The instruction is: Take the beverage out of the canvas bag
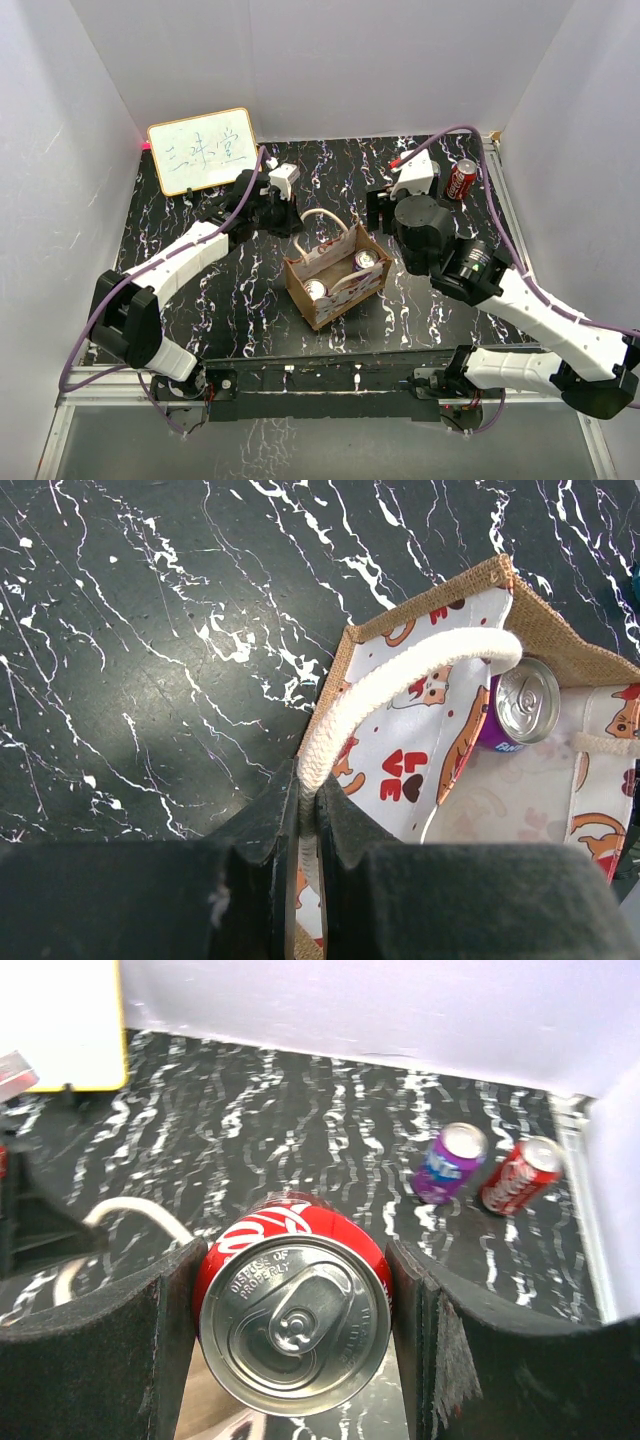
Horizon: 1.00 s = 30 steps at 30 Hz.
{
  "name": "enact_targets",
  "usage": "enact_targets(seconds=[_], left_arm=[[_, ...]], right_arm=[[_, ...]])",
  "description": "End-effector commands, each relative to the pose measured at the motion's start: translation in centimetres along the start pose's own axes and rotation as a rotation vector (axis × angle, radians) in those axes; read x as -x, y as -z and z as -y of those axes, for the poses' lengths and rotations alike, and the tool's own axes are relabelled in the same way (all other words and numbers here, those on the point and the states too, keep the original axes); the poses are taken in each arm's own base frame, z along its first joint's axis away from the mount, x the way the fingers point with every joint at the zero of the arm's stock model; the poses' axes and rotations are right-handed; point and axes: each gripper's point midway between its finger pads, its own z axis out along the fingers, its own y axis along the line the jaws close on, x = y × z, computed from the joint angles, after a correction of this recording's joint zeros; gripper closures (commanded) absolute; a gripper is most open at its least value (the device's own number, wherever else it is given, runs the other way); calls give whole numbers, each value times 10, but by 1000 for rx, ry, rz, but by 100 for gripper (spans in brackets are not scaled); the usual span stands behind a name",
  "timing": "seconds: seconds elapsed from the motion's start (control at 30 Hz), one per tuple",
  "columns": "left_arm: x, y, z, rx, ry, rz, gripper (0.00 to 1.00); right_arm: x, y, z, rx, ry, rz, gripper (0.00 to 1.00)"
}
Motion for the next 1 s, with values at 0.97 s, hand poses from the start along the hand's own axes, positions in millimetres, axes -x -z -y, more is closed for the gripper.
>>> enact_targets(seconds=[0.97], left_arm=[[11, 9, 12, -30, -15, 15, 100]], right_arm=[[-130, -173, 207, -464, -302, -287, 92]])
